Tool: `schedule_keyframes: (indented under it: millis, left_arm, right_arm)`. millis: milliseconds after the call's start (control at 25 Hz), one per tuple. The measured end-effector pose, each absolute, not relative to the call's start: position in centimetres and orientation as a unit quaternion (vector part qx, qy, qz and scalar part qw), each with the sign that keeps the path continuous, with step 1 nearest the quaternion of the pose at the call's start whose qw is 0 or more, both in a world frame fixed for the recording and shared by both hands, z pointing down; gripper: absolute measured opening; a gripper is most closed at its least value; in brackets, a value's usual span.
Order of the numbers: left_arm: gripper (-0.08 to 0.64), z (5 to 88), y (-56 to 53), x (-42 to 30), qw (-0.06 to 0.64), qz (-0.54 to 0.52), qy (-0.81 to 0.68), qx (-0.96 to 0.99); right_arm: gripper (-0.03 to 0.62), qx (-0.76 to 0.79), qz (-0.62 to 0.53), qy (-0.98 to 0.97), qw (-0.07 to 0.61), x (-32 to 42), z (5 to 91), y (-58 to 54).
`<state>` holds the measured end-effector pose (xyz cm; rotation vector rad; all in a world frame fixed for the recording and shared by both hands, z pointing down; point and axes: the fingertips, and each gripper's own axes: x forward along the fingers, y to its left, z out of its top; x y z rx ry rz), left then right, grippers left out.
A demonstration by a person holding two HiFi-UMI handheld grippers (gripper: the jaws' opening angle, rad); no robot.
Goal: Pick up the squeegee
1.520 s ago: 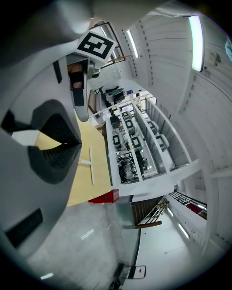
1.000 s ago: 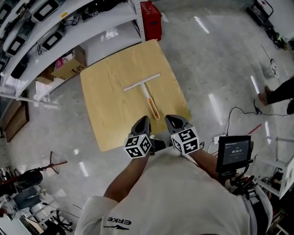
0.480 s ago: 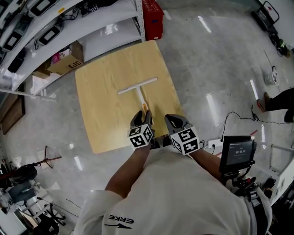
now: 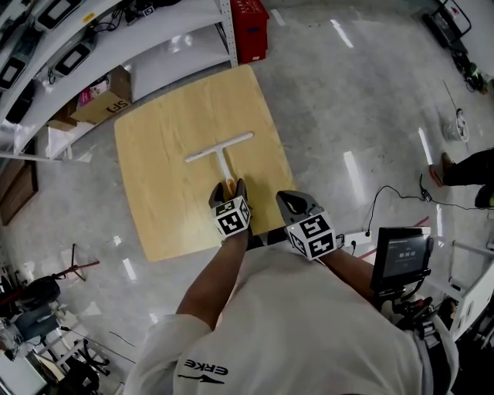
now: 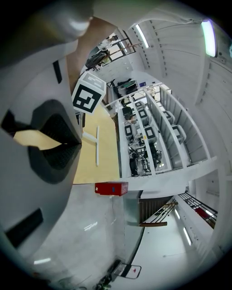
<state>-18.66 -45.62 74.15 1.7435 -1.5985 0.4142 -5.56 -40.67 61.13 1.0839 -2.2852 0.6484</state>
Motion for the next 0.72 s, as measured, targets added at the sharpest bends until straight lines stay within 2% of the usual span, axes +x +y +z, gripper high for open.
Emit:
schedule_keyframes:
  millis: [600,720]
  left_arm:
    - [0.249,75.2,-46.4,-18.0,0.341,0.227,-0.642,0.649]
    - [0.205,75.2,-46.1,-18.3,0.337,0.23,-0.644,0.647]
  right_arm:
    - [0.003,0.392,0.242,-0.85,0.254,-2.7,60.7,-42.9]
    - [0.003,0.389,0.239,-0.852,0.254,-2.8,60.7,-42.9]
